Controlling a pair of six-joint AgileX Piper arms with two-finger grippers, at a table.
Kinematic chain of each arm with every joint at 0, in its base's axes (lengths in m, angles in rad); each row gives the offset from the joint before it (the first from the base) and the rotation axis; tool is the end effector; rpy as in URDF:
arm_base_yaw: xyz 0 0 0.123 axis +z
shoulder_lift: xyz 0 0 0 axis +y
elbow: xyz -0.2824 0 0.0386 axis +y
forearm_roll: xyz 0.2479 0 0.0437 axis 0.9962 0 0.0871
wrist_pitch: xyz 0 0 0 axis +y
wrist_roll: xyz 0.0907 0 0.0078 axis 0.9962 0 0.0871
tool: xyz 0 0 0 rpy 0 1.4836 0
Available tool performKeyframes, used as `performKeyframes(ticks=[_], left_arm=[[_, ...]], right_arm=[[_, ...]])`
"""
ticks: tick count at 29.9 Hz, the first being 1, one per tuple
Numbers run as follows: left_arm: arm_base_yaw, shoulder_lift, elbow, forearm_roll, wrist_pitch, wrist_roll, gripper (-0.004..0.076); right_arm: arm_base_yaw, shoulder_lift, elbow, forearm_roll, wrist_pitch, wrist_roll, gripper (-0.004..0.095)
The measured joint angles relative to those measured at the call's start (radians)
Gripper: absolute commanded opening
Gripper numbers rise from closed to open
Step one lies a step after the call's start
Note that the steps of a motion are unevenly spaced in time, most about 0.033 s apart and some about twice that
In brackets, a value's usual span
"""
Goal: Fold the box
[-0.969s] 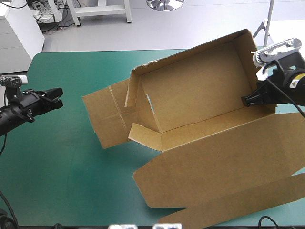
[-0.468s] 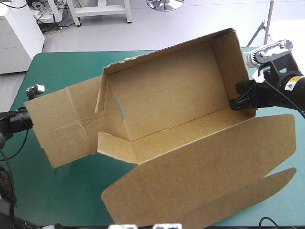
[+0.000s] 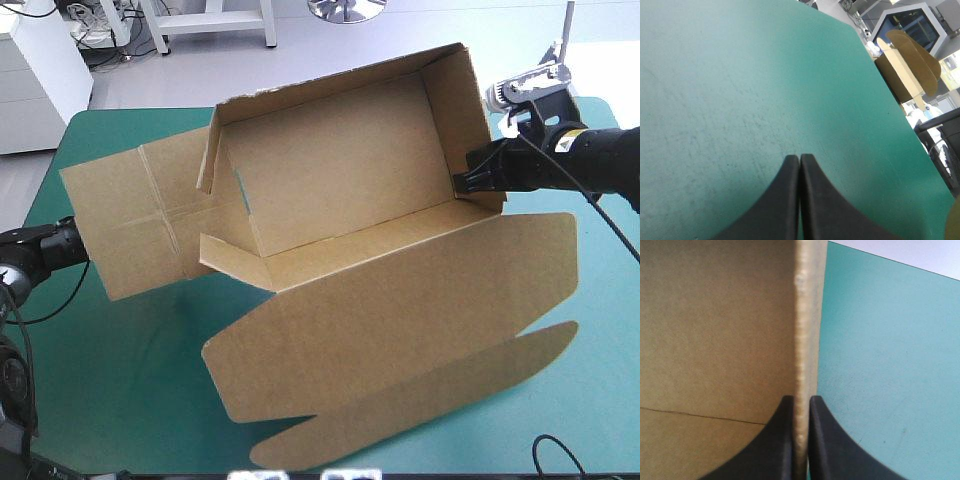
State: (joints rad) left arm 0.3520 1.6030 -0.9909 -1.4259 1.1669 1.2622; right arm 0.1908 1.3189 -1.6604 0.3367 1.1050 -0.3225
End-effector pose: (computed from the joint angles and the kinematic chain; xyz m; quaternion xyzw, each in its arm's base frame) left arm 0.3106 0.0258 0.2690 0.0688 0.8070 -0.4375 0.3908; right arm 0.2452 0.0748 0.4774 -0.2226 0.8606 0.1391 0.4365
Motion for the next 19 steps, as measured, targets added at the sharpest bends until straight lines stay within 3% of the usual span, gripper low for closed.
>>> performKeyframes(ticks=[14,19], left_arm=[[-0.098,-0.218,-0.001,-0.028,0.021,-0.099,-0.0010],[-0.118,-0.303,-0.001,0.013,-0.035,-0.163,-0.0010]], right_arm=[[0.000,0.177,0.001,-0.036,-0.072,0.001,-0.0013],[0.000,0.197,0.001,-0.043,-0.088,0.011,-0.0013]])
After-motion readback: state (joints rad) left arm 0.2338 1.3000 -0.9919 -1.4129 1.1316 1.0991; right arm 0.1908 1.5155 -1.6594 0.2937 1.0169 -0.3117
